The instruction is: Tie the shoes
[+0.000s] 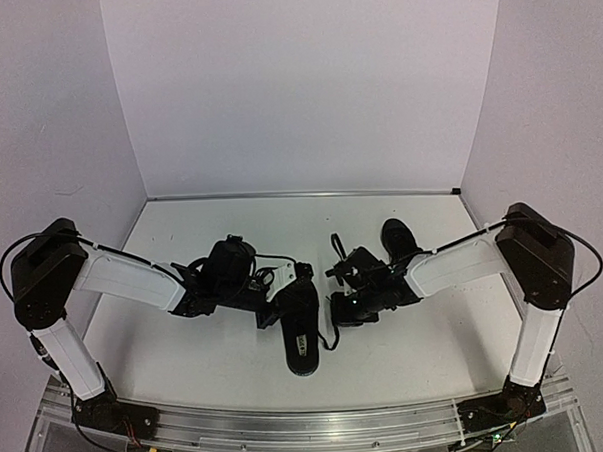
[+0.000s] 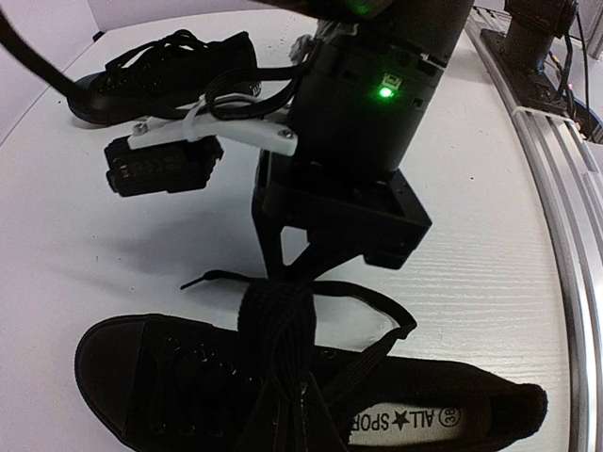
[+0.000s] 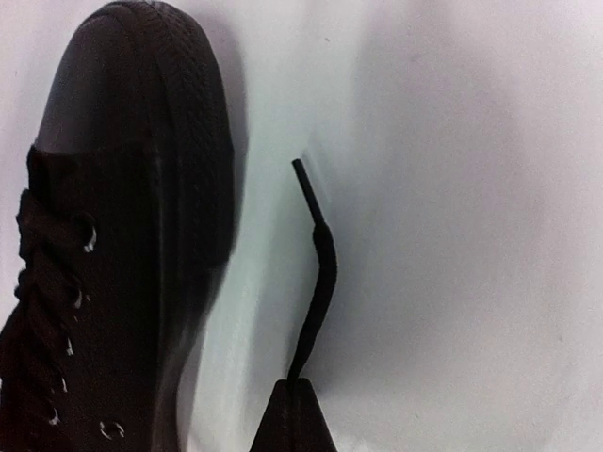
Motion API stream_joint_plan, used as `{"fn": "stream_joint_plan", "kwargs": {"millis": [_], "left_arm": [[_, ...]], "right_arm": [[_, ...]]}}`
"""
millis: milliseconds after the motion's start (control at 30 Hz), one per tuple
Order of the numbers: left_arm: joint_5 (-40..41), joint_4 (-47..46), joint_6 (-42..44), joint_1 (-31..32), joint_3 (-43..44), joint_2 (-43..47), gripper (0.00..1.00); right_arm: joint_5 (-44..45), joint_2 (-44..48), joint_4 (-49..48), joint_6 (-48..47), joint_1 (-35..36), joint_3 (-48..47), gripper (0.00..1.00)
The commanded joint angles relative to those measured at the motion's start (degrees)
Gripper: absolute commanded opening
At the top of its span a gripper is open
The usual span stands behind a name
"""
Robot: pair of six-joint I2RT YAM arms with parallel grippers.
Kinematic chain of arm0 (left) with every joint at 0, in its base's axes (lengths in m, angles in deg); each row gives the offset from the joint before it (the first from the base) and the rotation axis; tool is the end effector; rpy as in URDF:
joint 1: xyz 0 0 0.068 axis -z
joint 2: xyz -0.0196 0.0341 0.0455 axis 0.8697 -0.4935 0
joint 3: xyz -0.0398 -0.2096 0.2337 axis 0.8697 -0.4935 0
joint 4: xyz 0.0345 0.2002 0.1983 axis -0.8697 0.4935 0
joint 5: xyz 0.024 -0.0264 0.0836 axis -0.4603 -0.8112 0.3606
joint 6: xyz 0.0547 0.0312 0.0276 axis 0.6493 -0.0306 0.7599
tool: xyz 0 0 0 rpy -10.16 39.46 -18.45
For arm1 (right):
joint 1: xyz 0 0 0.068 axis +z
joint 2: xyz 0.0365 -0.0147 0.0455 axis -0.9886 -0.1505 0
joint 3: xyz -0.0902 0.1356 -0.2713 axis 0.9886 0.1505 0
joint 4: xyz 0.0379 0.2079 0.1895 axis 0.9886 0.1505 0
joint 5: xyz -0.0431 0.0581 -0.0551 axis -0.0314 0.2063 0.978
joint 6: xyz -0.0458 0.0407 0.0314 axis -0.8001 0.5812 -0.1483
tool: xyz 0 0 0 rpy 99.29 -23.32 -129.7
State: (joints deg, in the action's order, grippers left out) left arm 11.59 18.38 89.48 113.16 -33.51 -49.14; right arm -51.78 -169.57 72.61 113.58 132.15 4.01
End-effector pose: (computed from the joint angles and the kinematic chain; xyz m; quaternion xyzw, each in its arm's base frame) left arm 0.2191 -0.3251 0.1885 0.5942 0.6248 -0.3031 0.4058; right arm 0.2548 0.3233 0.1363 -0.1195 0.9423 0.2579 0.1770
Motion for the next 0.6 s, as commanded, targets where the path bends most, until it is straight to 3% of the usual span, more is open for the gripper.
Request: {"fn": "stream_joint_plan", "kwargs": {"millis": [0,233,567], "left_arm": [[-0.48,-2.81,0.45,0.18,0.36,0.51,0.00],[-0.33,-2.74,1.66,0.18,-0.29,1.22,0.00],[1.06,-2.61,4.40,0.96,-2.35,3.48,0.00]], "right_arm": [[3.98,7.90,3.98,-0.18,-1.32,1.65,0.00],[3.31,15.90,3.85,-6.78,-7.13,-3.37,0.00],[-6.04,7.25,2.66,-14.07,-7.27,-21.02,0.00]]}}
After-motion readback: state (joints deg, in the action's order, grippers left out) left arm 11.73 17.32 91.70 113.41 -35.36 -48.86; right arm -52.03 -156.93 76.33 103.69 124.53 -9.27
